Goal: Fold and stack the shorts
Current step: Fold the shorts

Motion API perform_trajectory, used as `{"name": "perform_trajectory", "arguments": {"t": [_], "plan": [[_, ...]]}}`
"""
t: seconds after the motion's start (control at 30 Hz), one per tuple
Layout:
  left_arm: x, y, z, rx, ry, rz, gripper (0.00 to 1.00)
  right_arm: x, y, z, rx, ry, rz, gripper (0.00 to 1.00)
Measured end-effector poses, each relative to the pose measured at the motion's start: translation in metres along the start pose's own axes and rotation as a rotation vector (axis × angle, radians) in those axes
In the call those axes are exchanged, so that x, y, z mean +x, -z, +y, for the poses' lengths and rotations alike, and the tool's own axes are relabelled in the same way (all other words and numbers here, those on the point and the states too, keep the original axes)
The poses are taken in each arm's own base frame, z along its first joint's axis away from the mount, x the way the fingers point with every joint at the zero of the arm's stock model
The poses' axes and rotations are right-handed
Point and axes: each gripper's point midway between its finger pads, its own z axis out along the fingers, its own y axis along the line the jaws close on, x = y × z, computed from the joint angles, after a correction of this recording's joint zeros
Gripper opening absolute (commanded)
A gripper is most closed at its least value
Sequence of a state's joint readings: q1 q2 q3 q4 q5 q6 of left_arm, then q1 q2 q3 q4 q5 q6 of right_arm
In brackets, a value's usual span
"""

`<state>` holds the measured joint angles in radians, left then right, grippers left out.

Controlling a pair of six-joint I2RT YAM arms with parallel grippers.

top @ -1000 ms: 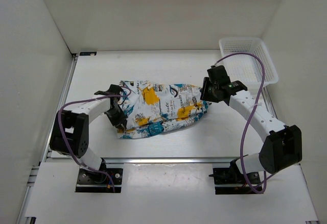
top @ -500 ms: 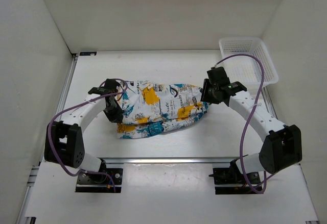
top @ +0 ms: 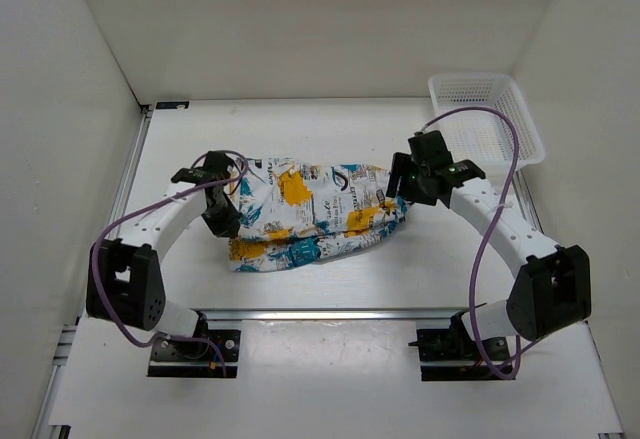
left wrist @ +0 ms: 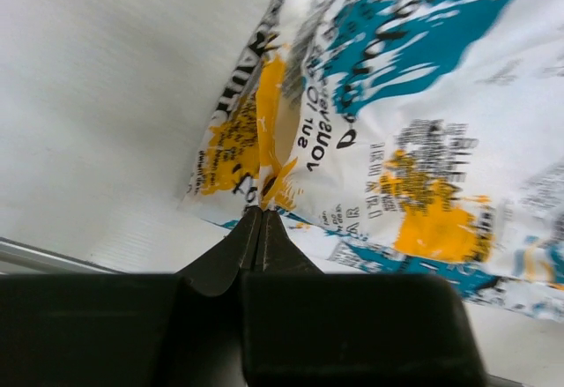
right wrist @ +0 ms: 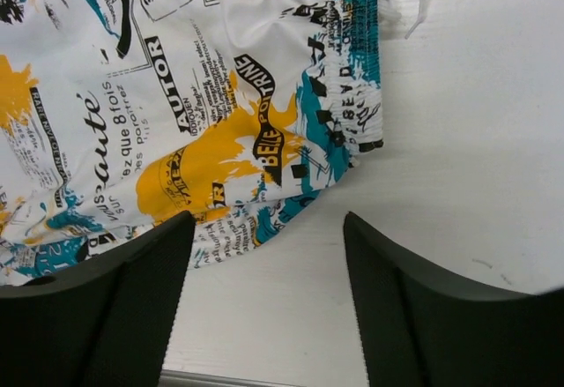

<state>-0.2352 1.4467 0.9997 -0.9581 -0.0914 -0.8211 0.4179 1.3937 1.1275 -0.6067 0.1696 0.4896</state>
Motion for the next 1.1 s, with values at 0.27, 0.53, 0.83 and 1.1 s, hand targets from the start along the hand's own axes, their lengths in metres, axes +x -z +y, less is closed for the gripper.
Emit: {"name": "perform_trajectory", "arguments": {"t": [0.27,0.53,0.83,1.1], "plan": [[-0.035,0.048,-0.027,0.120,0.017,-0.131,0.10,0.020,-0.022,-0.038,-0.038,-0.162,0.130,0.64],[-0.038,0.056,-0.027,0.124,0.019,-0.145,0.10,0.032,-0.061,-0.026,-0.100,-0.174,0.247,0.51],[-0.044,0.066,-0.031,0.135,0.021,-0.163,0.10,0.031,-0.087,-0.029,-0.074,-0.169,0.272,0.00],[-0.068,0.087,-0.037,0.158,0.033,-0.211,0.10,-0.013,-0.075,-0.021,-0.071,-0.159,0.175,0.00]]}}
